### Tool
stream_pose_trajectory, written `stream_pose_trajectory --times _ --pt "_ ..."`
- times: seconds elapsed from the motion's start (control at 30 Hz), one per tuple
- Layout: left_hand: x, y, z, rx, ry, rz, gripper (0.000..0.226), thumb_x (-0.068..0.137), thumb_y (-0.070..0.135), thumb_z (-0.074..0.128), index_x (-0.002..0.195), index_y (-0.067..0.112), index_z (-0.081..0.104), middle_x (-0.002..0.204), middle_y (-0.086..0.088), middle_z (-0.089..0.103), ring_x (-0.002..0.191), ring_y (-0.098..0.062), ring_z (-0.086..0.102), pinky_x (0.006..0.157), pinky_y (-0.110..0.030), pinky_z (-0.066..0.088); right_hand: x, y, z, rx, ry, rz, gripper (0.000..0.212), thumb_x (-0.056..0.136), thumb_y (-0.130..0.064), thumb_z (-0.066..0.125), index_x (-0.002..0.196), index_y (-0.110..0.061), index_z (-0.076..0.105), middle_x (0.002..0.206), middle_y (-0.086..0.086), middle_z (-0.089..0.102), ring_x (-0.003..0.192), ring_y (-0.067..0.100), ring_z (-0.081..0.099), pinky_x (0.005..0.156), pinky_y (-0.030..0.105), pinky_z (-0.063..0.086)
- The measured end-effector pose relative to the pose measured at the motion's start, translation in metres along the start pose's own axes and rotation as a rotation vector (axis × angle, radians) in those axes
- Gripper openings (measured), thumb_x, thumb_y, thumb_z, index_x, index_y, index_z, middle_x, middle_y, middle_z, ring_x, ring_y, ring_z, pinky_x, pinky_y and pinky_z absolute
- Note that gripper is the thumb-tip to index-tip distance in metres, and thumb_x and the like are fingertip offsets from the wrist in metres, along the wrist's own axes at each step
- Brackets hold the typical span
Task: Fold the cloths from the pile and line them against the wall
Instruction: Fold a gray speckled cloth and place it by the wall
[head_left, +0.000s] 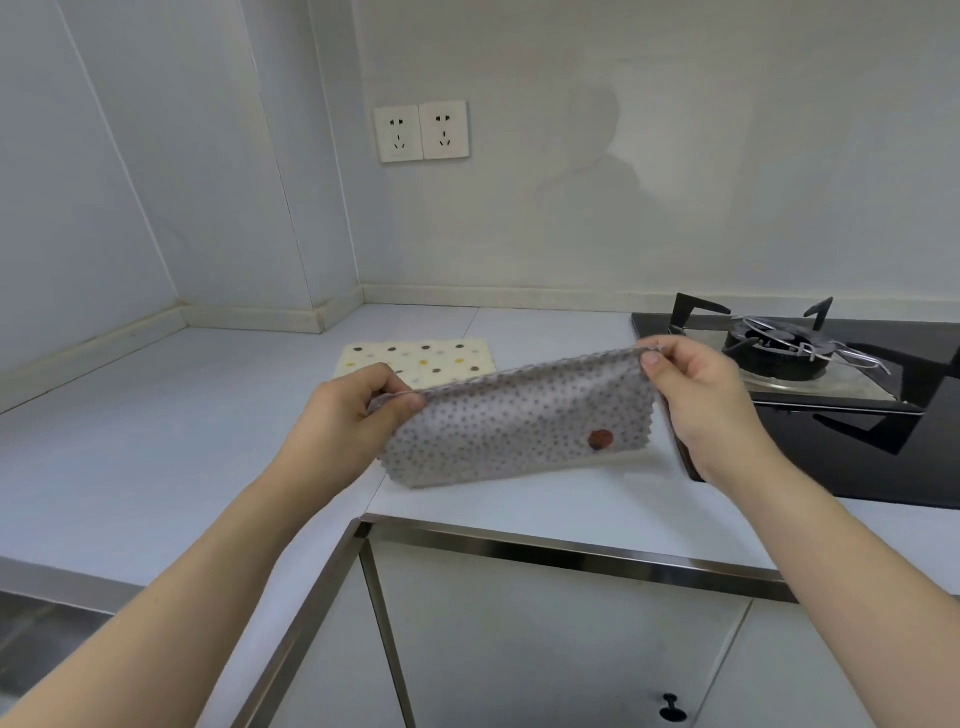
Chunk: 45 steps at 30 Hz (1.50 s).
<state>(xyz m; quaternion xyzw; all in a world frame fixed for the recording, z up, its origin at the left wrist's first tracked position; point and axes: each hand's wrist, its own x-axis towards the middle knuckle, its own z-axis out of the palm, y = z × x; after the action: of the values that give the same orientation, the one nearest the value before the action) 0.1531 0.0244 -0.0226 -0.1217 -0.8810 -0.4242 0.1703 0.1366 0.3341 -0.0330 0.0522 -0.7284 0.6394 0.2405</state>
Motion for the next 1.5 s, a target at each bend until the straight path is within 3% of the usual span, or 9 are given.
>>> stream_pose_trajectory --times 0.23,0.43,0.6,0.73,0.8,0.9,1.03,1.2,1.5 --pt "0.019 0.026 0.001 -0.08 -0.058 -0.025 0.028 0.092 0.029 0.063 0.071 0.011 0.059 0.058 0.004 0.057 0.047 -0.002 0.053 0.046 -0.013 0.041 0.038 -0.038 0.0 -0.548 0.038 -0.105 0.02 0.099 -0.01 0.038 0.101 -0.016 0.057 0.103 -0.002 0.055 0.094 0.015 0.048 0.076 0.025 0.031" --pt "0.036 0.004 0.026 -0.025 -0.222 -0.155 0.028 0.096 0.036 0.056 0.08 0.013 0.06 0.061 -0.001 0.063 0.046 -0.01 0.057 0.045 -0.021 0.046 0.058 0.008 0.019 -0.992 -0.11 -0.098 0.026 0.087 -0.001 0.04 0.104 -0.016 0.054 0.114 0.007 0.055 0.099 0.027 0.055 0.085 0.042 0.047" --pt "0.042 -0.034 0.044 0.212 -0.279 -0.161 0.012 0.093 0.036 0.059 0.096 0.025 0.061 0.088 -0.002 0.066 0.078 -0.019 0.063 0.069 -0.032 0.051 0.061 0.055 0.04 -1.166 -0.192 0.005 0.025 0.091 -0.004 0.04 0.109 -0.015 0.052 0.115 0.008 0.052 0.093 0.03 0.056 0.076 0.04 0.047" --pt "0.044 -0.041 0.049 0.232 -0.234 -0.115 0.016 0.096 0.027 0.052 0.087 0.023 0.064 0.085 0.003 0.067 0.082 -0.016 0.063 0.072 -0.033 0.052 0.057 0.058 0.057 -1.468 -0.088 -0.024 0.037 0.091 -0.018 0.049 0.127 -0.013 0.045 0.128 0.01 0.041 0.112 0.032 0.046 0.089 0.042 0.036" --pt "0.046 -0.043 0.049 0.237 -0.225 -0.122 0.018 0.097 0.025 0.051 0.085 0.021 0.063 0.082 0.002 0.067 0.08 -0.018 0.063 0.07 -0.034 0.052 0.047 0.054 0.067 -1.426 -0.07 -0.109 0.042 0.091 -0.026 0.049 0.13 -0.011 0.045 0.13 0.011 0.04 0.114 0.032 0.043 0.091 0.043 0.034" --pt "0.047 -0.044 0.05 0.229 -0.215 -0.119 0.018 0.098 0.023 0.05 0.086 0.02 0.062 0.082 0.001 0.066 0.079 -0.019 0.062 0.069 -0.034 0.051 0.03 0.055 0.073 -1.348 -0.316 -0.099 0.05 0.095 -0.046 0.036 0.135 -0.016 0.044 0.138 0.009 0.044 0.125 0.03 0.041 0.102 0.042 0.029" --pt "0.044 -0.043 0.052 0.208 -0.228 -0.12 0.017 0.098 0.025 0.047 0.091 0.02 0.062 0.087 0.002 0.067 0.082 -0.019 0.063 0.073 -0.036 0.051 0.017 0.063 0.062 -1.235 -0.532 0.145 0.064 0.097 -0.059 0.017 0.153 -0.028 0.015 0.161 0.0 0.008 0.148 0.021 0.006 0.119 0.043 0.004" --pt "0.044 -0.042 0.053 0.22 -0.251 -0.156 0.011 0.096 0.029 0.053 0.098 0.025 0.063 0.091 0.01 0.063 0.082 -0.004 0.057 0.066 -0.019 0.044 0.028 0.065 0.056 -1.188 -0.555 0.149 0.061 0.098 -0.058 0.018 0.152 -0.031 0.015 0.162 0.002 0.008 0.148 0.021 0.005 0.12 0.042 0.005" --pt "0.047 -0.041 0.058 0.348 -0.225 -0.138 0.038 0.099 0.035 0.049 0.074 0.007 0.05 0.067 -0.005 0.05 0.059 -0.015 0.041 0.055 -0.029 0.032 0.031 0.076 0.043 -1.202 -0.499 0.19 0.062 0.1 -0.051 0.015 0.155 -0.022 0.007 0.162 -0.002 0.0 0.148 0.015 -0.001 0.12 0.039 -0.001"
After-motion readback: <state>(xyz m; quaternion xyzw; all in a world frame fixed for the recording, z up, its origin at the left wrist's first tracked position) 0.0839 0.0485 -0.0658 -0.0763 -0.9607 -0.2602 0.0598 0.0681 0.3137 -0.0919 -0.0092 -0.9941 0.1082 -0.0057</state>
